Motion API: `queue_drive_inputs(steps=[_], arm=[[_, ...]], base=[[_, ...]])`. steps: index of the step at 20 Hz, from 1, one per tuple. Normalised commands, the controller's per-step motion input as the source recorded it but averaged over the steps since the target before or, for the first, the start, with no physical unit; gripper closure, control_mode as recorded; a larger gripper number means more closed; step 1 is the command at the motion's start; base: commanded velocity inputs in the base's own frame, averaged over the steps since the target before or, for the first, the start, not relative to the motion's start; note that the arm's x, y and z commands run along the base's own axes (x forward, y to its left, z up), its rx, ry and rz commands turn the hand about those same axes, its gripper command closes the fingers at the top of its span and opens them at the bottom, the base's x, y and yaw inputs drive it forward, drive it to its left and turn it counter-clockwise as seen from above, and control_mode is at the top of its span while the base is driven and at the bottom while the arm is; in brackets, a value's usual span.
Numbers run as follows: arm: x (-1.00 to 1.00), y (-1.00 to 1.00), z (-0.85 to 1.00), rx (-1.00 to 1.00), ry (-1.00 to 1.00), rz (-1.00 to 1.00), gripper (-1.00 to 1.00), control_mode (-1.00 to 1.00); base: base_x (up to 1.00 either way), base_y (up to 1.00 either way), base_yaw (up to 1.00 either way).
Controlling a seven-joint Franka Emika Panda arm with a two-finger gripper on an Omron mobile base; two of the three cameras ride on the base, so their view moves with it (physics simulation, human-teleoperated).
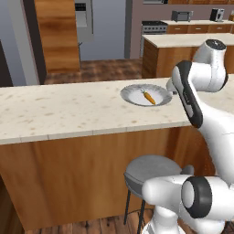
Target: Take the cheese, chicken drumstick, and carrot from the fridge and place them on the plate on the dining counter to create an appetizer plate.
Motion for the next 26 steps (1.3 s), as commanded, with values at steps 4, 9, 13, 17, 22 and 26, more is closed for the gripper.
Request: queue_drive_inputs(steps=[4, 9, 13, 17, 22, 26], arm=[[-0.99, -0.04, 0.17, 0.00, -0.18, 0.00, -1.00, -1.00], [-0.83, 0.22, 0.01, -0.05, -0.14, 0.00, -1.00, -1.00], [-0.53, 0.37, 0.00, -0.06, -0.09, 0.00, -1.00, -1.00], [-0.39, 0.14, 0.00, -0.03, -0.01, 0.01, -1.00, -1.00], [-0.09, 0.00, 0.00, 0.00, 0.00, 0.00, -1.00, 1.00], [0.00, 0.00, 0.00, 0.00, 0.00, 0.00, -1.00, 1.00]], base=[[0.00, 0.00, 0.00], [0.00, 0.00, 0.00], [0.00, 0.00, 0.00], [0.00, 0.00, 0.00], [-0.45, -0.14, 0.01], [-0.37, -0.71, 0.00]])
